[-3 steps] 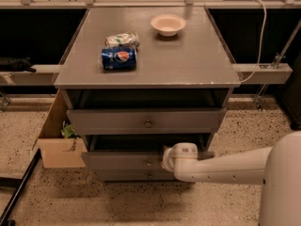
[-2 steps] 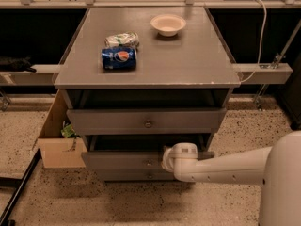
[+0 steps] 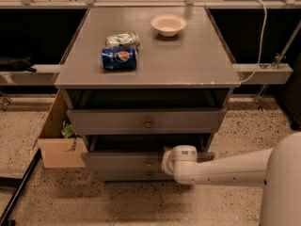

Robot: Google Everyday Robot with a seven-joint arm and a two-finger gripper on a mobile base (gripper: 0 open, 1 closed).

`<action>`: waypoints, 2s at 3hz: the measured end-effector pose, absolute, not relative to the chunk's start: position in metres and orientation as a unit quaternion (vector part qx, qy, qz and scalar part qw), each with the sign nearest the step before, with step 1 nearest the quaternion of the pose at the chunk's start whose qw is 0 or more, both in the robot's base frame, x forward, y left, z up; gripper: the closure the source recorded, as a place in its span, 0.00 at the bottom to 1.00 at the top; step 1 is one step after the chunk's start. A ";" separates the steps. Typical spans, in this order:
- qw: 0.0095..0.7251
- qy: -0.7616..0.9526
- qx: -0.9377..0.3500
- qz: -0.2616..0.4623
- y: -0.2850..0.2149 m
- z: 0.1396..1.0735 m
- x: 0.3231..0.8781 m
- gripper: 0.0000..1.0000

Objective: Open middle drawer

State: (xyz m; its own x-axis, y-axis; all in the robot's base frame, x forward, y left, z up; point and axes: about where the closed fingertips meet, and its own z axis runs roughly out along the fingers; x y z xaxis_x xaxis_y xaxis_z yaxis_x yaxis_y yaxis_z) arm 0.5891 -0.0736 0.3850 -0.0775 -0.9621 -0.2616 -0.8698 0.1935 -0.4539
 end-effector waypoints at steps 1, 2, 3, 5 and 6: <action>0.256 0.728 -0.630 -0.087 -0.074 0.385 0.583 1.00; 0.256 0.728 -0.630 -0.087 -0.074 0.385 0.582 1.00; 0.258 0.728 -0.629 -0.083 -0.074 0.385 0.576 1.00; 0.258 0.719 -0.640 -0.081 -0.070 0.391 0.583 1.00; 0.256 0.685 -0.679 -0.065 -0.051 0.399 0.589 1.00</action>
Offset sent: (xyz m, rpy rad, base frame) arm -0.2045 -0.0643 -0.0839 0.2030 0.1383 0.0507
